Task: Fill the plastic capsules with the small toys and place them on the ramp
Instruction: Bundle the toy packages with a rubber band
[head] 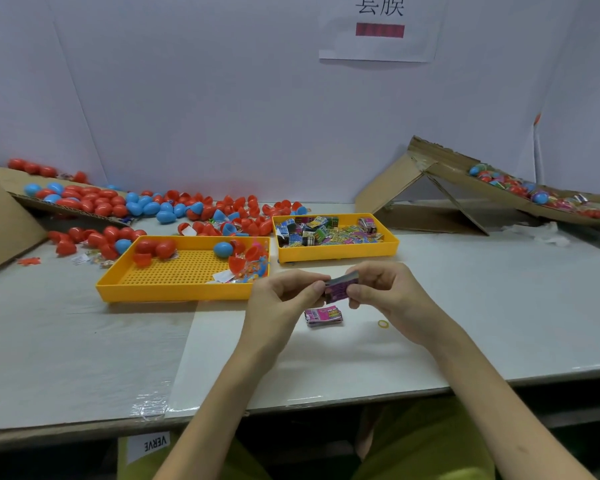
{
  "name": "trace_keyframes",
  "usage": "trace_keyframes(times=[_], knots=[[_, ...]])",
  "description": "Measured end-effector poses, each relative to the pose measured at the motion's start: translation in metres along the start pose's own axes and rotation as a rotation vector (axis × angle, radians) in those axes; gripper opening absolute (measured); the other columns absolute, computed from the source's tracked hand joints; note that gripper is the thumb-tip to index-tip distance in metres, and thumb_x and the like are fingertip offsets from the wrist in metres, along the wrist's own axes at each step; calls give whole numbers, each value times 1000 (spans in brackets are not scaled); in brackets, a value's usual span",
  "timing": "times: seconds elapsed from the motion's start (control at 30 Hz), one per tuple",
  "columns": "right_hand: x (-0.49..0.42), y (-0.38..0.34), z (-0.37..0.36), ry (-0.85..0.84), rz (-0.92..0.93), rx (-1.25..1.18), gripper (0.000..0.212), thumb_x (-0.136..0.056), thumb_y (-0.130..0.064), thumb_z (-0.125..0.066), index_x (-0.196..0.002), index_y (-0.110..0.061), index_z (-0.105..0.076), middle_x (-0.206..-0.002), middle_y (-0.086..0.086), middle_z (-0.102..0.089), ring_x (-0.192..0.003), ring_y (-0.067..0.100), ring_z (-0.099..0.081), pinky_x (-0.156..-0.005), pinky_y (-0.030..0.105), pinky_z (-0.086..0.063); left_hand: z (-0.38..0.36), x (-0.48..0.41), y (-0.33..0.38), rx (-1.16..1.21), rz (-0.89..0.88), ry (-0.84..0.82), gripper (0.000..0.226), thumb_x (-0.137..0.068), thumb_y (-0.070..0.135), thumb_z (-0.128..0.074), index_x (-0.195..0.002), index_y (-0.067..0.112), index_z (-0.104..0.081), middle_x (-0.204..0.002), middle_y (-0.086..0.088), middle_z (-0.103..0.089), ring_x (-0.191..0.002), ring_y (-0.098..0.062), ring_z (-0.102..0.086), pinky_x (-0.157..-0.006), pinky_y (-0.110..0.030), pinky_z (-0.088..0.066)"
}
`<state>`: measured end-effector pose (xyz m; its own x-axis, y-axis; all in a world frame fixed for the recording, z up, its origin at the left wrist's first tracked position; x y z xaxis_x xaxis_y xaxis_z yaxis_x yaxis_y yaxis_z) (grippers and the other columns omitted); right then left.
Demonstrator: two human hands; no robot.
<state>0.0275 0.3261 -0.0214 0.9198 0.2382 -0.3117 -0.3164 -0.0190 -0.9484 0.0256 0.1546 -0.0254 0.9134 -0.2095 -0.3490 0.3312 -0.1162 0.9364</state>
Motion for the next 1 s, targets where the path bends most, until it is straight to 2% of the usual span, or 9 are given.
trace_keyframes(times=[0.13, 0.3, 0.53, 0.6, 0.67, 0.8, 0.93, 1.0], knots=[[0, 4, -1, 16, -5, 29, 13, -81, -14, -73, -93, -17, -77, -79, 3, -72, -68, 14, -64, -68, 21, -52, 2, -1, -4, 9, 49, 41, 15, -92, 6, -67, -93, 16, -78, -87, -3, -78, -82, -19, -75, -72, -24, -59], [1, 5, 3, 53, -25, 73, 17, -81, -17, -75, -97, -10, -75, -76, 1, -73, -65, 11, -65, -66, 19, -52, -5, 1, -12, 128, 176, -18, 23, -102, 19, -54, -102, 8, -75, -94, -9, -78, -88, -24, -75, -72, -24, -58], [2, 2, 4, 114, 18, 90, 15, -78, -15, -74, -93, -14, -75, -75, 1, -74, -66, 12, -67, -65, 19, -53, -5, 1, -14, 197, 229, -29, 21, -98, 22, -60, -110, 9, -73, -99, -9, -77, -89, -29, -75, -74, -26, -60], [3, -4, 4, 166, 100, 190, 17, -80, -4, -76, -91, -17, -75, -78, 1, -75, -71, 13, -70, -67, 19, -53, -5, 0, -15, 253, 256, -22, 20, -98, 20, -60, -109, 9, -72, -100, -8, -77, -90, -30, -75, -73, -26, -60], [6, -13, 0, 223, 253, 413, 25, -80, 3, -77, -90, -20, -75, -83, -3, -75, -78, 14, -70, -70, 22, -55, -5, 0, -17, 311, 296, -8, 20, -98, 21, -60, -108, 8, -71, -100, -7, -77, -90, -30, -76, -71, -26, -60], [17, -30, -23, 248, 615, 807, 17, -80, -1, -79, -94, -9, -78, -90, 4, -69, -83, 11, -64, -73, 21, -53, -2, 1, -22, 348, 361, 18, 23, -98, 24, -61, -109, 6, -70, -97, -10, -77, -88, -30, -76, -72, -27, -61], [29, -33, -28, 309, 767, 970, 22, -79, 3, -80, -99, -7, -78, -91, 11, -68, -80, 15, -61, -68, 21, -51, -2, 0, -25, 391, 418, 13, 21, -98, 23, -61, -102, 6, -72, -87, -9, -74, -72, -21, -73, -65, -26, -58], [32, -35, -31, 312, 816, 1013, 22, -80, 2, -78, -100, -7, -78, -91, 12, -67, -78, 16, -60, -67, 20, -50, -3, 0, -25, 410, 429, -10, 18, -96, 20, -62, -103, 6, -72, -86, -8, -72, -72, -19, -71, -66, -25, -58]])
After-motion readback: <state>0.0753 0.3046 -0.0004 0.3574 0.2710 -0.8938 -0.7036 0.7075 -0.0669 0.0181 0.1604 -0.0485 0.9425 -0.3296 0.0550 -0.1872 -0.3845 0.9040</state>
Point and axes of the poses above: each hand's wrist, its own x-axis away from the middle knuckle, its own z-axis out of the back of the hand, y = z × x, the point moved 7 cm from there along -x, towards the middle knuckle
